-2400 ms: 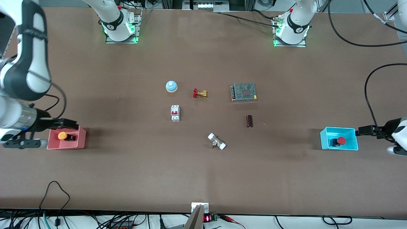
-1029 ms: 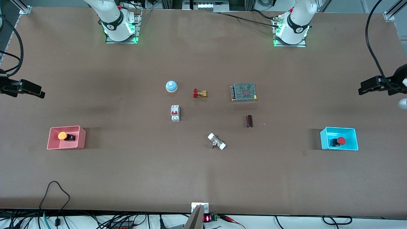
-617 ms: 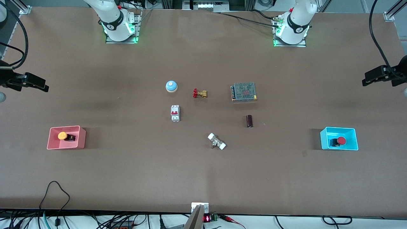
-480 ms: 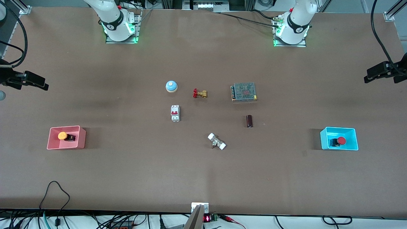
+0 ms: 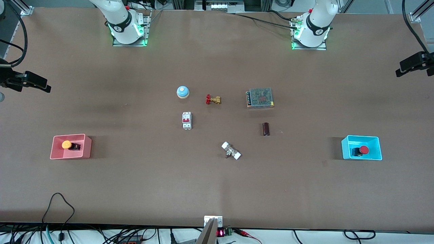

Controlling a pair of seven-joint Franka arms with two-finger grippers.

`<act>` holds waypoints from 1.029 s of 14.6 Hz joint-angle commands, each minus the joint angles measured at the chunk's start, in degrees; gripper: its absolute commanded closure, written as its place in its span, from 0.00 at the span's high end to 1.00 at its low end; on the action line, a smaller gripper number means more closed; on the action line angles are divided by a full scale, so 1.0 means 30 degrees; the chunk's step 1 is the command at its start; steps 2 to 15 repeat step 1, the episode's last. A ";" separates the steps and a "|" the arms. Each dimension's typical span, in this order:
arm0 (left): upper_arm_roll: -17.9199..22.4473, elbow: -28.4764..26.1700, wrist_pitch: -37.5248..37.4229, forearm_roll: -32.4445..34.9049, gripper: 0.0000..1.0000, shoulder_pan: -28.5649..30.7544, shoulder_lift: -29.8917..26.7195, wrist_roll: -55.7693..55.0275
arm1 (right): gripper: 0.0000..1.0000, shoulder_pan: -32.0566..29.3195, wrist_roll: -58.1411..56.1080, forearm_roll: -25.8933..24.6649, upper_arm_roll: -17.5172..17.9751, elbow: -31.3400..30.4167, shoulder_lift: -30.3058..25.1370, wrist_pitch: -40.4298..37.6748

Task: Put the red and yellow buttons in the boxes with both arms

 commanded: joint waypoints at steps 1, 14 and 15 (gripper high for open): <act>0.0030 -0.0700 0.0155 -0.0341 1.00 0.0398 -0.0851 0.0332 | 1.00 -0.0105 -0.0166 -0.0265 0.0162 -0.0508 -0.0560 -0.0091; 0.0030 -0.0700 0.0155 -0.0341 1.00 0.0398 -0.0851 0.0332 | 1.00 -0.0105 -0.0166 -0.0265 0.0162 -0.0508 -0.0560 -0.0091; 0.0030 -0.0700 0.0155 -0.0341 1.00 0.0398 -0.0851 0.0332 | 1.00 -0.0105 -0.0166 -0.0265 0.0162 -0.0508 -0.0560 -0.0091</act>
